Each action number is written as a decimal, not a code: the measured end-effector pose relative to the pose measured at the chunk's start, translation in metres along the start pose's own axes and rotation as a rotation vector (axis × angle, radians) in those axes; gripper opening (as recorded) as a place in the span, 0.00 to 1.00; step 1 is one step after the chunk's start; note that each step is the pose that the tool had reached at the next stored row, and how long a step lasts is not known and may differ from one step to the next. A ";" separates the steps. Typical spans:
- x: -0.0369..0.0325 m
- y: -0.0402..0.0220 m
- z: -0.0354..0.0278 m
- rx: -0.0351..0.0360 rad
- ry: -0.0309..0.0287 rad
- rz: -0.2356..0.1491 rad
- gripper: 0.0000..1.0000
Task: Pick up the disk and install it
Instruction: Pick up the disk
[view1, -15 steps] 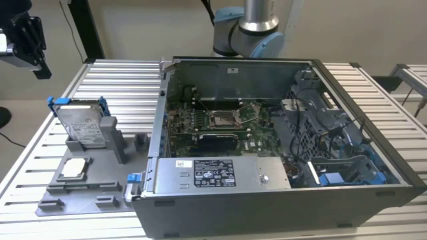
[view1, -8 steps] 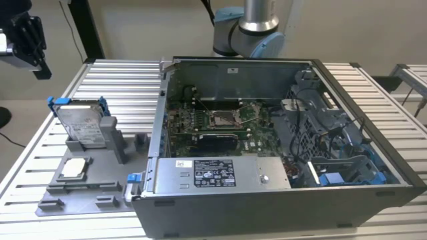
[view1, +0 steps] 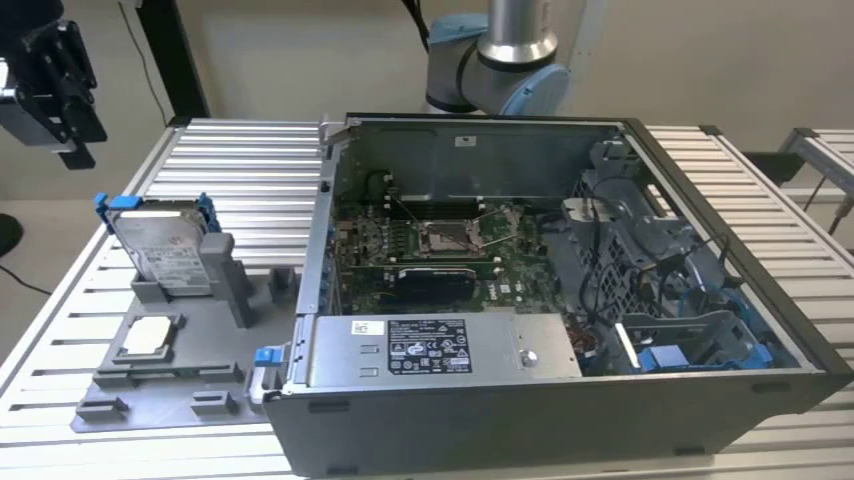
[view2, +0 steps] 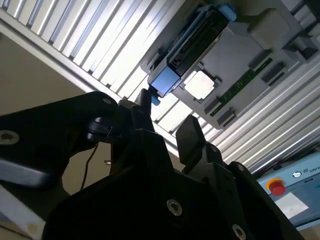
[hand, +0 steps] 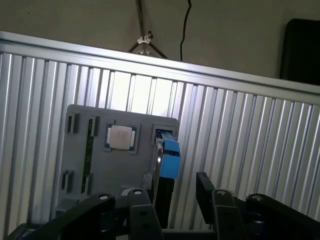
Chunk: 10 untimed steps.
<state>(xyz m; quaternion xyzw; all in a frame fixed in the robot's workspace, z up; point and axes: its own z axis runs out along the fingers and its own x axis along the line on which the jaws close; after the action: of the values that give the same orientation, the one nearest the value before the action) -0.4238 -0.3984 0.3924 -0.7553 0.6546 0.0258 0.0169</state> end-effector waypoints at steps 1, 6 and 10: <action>0.0000 0.0000 0.0000 0.0000 0.0000 0.000 1.00; 0.0002 -0.0001 0.0029 0.0018 0.0004 0.028 1.00; 0.0006 -0.0005 0.0099 0.0049 0.0000 0.078 1.00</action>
<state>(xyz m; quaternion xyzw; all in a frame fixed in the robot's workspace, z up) -0.4234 -0.3984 0.3825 -0.7293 0.6836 0.0248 0.0177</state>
